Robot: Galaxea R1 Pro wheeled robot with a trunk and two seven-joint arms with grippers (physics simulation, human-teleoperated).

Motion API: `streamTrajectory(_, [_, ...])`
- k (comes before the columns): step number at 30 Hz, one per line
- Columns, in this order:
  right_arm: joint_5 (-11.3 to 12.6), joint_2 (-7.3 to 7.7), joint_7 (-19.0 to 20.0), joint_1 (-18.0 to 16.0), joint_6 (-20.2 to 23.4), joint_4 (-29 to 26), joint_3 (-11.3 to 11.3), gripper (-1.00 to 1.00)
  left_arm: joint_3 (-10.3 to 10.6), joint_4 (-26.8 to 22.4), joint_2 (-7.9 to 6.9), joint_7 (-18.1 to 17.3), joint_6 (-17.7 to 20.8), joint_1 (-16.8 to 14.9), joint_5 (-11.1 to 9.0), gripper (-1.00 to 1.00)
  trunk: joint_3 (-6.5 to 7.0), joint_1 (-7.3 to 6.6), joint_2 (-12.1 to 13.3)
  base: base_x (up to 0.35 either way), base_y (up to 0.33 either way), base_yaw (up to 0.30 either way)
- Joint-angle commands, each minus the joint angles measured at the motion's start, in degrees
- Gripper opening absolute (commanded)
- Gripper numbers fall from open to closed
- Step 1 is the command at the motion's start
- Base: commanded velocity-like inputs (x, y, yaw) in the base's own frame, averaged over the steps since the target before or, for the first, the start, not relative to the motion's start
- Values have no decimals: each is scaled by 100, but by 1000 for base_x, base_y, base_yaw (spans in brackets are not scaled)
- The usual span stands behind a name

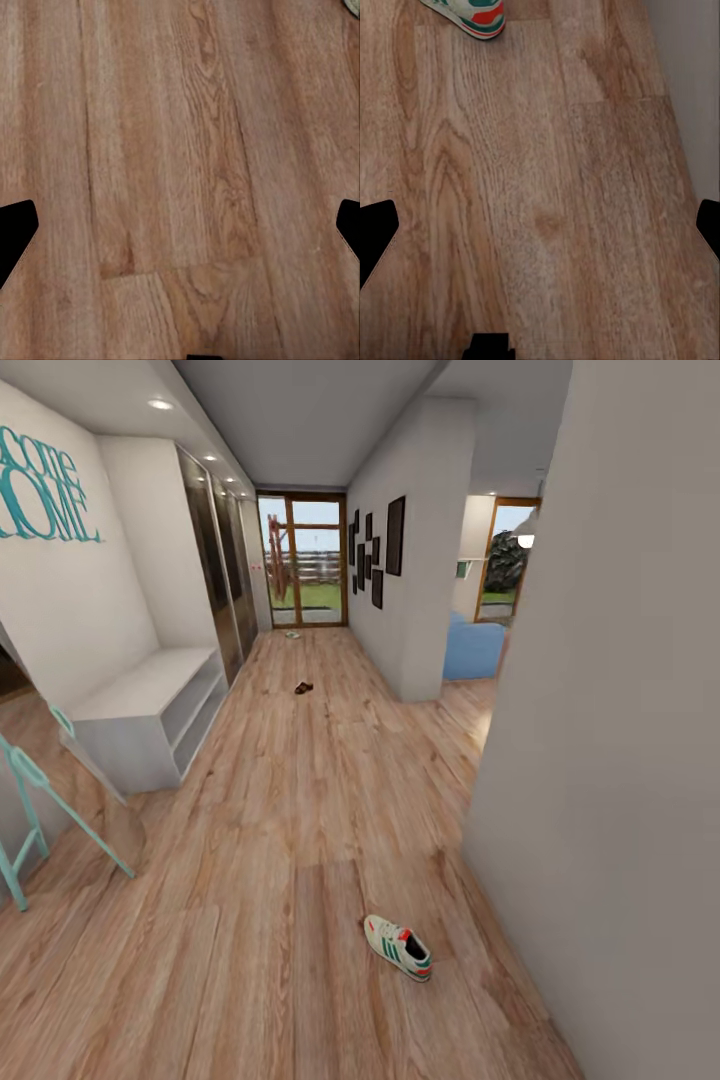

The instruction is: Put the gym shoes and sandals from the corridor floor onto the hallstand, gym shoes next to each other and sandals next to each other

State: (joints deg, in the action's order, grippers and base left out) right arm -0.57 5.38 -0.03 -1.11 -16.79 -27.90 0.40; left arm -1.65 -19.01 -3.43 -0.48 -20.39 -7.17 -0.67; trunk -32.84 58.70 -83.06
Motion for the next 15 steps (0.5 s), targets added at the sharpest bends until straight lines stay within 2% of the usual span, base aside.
streamTrajectory(1, [-5,1,-2,-3,-17,2,4,100,-11,4,1,-5,-18,-3,-6,100,-5,3,-2,336,0,0])
streamTrajectory(7, [2,-6,-5,-3,-17,-10,4,100,-11,4,1,-5,-18,-3,-6,100,-9,3,-2,336,0,28])
streamTrajectory(15, [2,-10,-20,-3,-17,-18,1,100,-11,3,1,-5,-18,-3,-7,100,-35,3,-2,336,-22,185])
